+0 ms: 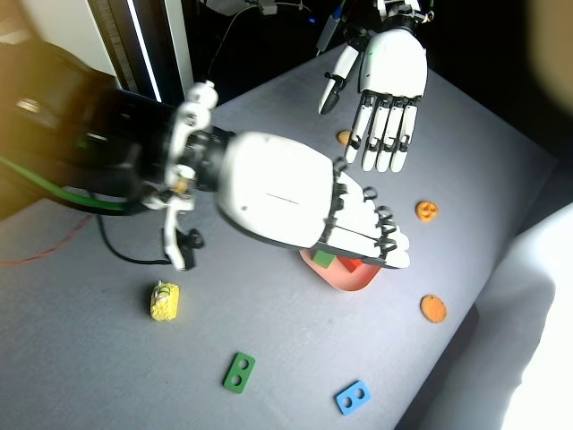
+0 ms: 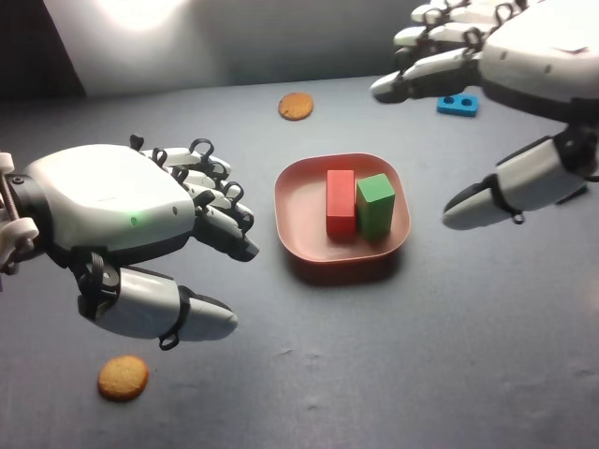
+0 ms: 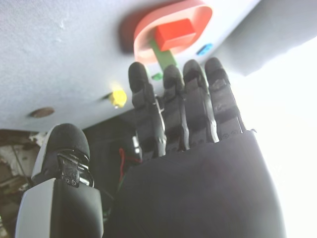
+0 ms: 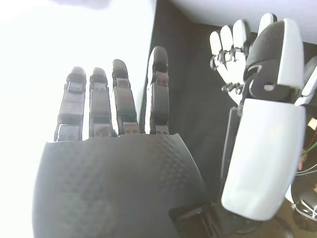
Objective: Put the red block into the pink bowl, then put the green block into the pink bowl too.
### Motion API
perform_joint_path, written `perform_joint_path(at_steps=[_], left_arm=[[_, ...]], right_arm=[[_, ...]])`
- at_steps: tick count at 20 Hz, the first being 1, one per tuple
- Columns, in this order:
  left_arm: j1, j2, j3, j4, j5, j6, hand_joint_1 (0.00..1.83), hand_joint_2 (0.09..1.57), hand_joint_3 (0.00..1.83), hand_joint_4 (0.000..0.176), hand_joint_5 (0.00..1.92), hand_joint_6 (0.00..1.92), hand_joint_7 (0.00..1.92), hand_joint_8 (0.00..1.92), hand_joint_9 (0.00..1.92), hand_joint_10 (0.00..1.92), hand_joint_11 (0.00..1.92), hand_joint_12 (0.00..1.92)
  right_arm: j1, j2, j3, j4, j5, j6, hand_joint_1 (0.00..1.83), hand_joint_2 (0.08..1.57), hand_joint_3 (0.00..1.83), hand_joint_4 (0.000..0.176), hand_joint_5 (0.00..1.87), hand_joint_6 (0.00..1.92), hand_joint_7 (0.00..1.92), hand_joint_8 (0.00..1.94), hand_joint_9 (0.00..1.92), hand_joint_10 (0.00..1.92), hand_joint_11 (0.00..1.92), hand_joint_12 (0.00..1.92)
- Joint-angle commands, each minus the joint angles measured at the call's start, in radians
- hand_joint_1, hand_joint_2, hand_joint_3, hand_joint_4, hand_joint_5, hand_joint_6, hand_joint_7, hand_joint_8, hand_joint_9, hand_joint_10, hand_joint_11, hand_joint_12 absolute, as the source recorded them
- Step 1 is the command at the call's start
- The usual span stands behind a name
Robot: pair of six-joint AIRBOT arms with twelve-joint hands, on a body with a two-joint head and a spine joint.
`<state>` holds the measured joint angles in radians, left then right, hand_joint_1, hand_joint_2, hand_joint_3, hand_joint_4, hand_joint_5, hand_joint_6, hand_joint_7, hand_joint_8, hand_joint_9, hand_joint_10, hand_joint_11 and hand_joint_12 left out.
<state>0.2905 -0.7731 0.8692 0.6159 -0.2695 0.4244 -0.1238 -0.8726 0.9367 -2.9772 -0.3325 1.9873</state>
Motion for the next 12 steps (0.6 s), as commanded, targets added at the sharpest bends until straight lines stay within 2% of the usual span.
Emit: perform_joint_path(at_steps=[1,2,3,4,5,7,8,10,11,12], left_arm=[[-0.015,0.01,-0.004,-0.017,-0.089,-0.001,0.17,1.21,0.0,0.0,0.46,0.0,0.41,0.0,0.29,0.01,0.0,0.34],[-0.016,0.011,-0.005,-0.017,-0.092,-0.001,0.18,1.21,0.0,0.0,0.41,0.0,0.38,0.0,0.3,0.01,0.0,0.36],[-0.017,0.011,-0.005,-0.018,-0.093,-0.001,0.17,1.22,0.0,0.0,0.34,0.0,0.33,0.0,0.25,0.0,0.0,0.3],[-0.018,0.011,-0.006,-0.018,-0.093,-0.001,0.15,1.24,0.01,0.0,0.27,0.0,0.25,0.0,0.18,0.0,0.0,0.13],[-0.019,0.011,-0.006,-0.018,-0.093,-0.001,0.17,1.24,0.0,0.0,0.26,0.0,0.22,0.0,0.17,0.0,0.0,0.16],[-0.02,0.011,-0.006,-0.018,-0.094,-0.001,0.2,1.23,0.0,0.0,0.27,0.0,0.25,0.0,0.2,0.01,0.0,0.24],[-0.021,0.011,-0.005,-0.018,-0.094,-0.001,0.19,1.23,0.0,0.0,0.31,0.0,0.29,0.0,0.24,0.0,0.0,0.33],[-0.026,0.012,-0.003,-0.017,-0.094,-0.001,0.18,1.25,0.0,0.0,0.26,0.0,0.23,0.0,0.19,0.0,0.0,0.28],[-0.028,0.013,-0.003,-0.014,-0.094,-0.001,0.17,1.25,0.0,0.0,0.28,0.01,0.25,0.01,0.21,0.01,0.0,0.28],[-0.028,0.015,-0.004,-0.011,-0.094,-0.001,0.15,1.25,0.0,0.0,0.28,0.01,0.26,0.01,0.21,0.01,0.0,0.27]], right_arm=[[0.004,0.021,-0.002,-0.035,-0.115,0.006,0.76,0.75,0.0,0.144,0.29,0.0,0.11,0.0,0.0,0.0,0.0,0.0],[0.003,0.029,-0.003,-0.035,-0.115,0.005,0.76,0.74,0.0,0.14,0.26,0.0,0.11,0.0,0.0,0.0,0.0,0.0],[0.002,0.037,-0.003,-0.035,-0.116,0.002,0.73,0.75,0.0,0.134,0.21,0.0,0.07,0.0,0.0,0.0,0.0,0.0],[0.001,0.043,-0.003,-0.035,-0.119,0.001,0.72,0.76,0.0,0.128,0.18,0.0,0.06,0.0,0.0,0.0,0.0,0.0],[0.0,0.054,-0.005,-0.035,-0.126,0.001,0.69,0.76,0.0,0.099,0.15,0.0,0.05,0.0,0.0,0.0,0.0,0.0],[-0.018,0.072,-0.005,-0.035,-0.17,-0.001,0.71,0.75,0.0,0.068,0.17,0.01,0.07,0.01,0.0,0.0,0.0,0.0],[-0.027,0.073,-0.005,-0.035,-0.193,-0.02,0.7,0.77,0.0,0.069,0.15,0.01,0.05,0.0,0.0,0.0,0.0,0.0],[-0.04,0.073,-0.005,-0.035,-0.228,-0.089,0.65,0.79,0.01,0.084,0.15,0.0,0.05,0.0,0.0,0.0,0.0,0.0],[-0.046,0.073,-0.005,-0.035,-0.238,-0.09,0.68,0.78,0.01,0.077,0.16,0.01,0.06,0.01,0.0,0.0,0.0,0.0],[-0.052,0.073,-0.005,-0.035,-0.251,-0.1,0.67,0.79,0.01,0.058,0.15,0.0,0.05,0.0,0.0,0.0,0.0,0.0]])
